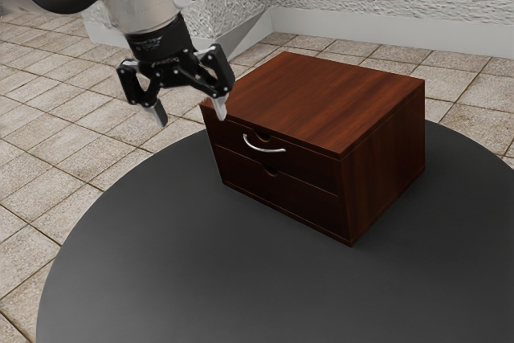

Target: Pull the drawer handle with one arm to open the drawer

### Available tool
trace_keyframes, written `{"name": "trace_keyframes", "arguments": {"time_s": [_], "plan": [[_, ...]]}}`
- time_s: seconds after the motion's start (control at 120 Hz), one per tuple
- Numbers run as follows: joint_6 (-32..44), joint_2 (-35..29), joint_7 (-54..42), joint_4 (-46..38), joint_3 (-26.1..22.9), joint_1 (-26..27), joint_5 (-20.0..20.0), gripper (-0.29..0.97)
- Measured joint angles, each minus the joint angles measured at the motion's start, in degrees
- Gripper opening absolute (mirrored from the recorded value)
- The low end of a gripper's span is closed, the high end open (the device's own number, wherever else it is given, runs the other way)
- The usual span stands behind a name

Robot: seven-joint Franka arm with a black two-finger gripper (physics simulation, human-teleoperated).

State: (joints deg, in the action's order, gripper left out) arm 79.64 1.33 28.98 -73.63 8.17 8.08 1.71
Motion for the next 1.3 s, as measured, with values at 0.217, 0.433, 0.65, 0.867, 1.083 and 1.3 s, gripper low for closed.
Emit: {"name": "trace_keyframes", "arguments": {"time_s": [0.217, 0.433, 0.65, 0.867, 1.083, 1.3], "plan": [[3.85, -1.19, 15.65, -3.27, -0.44, 0.92, 1.15, 0.68], [16.1, -5.98, 26.68, -16.92, -0.13, -0.39, 0.58, 0.68], [26.96, -8.74, 34.62, -25.82, 0.01, -0.65, 1.02, 0.68], [34.95, -8.9, 40.5, -30.26, 0.1, -0.79, 1.09, 0.68], [39.9, -9.31, 44.62, -33.75, 0.39, -1.32, 1.06, 0.68], [43.1, -9.24, 47.5, -35.43, 0.85, -1.35, 1.02, 0.68]]}}
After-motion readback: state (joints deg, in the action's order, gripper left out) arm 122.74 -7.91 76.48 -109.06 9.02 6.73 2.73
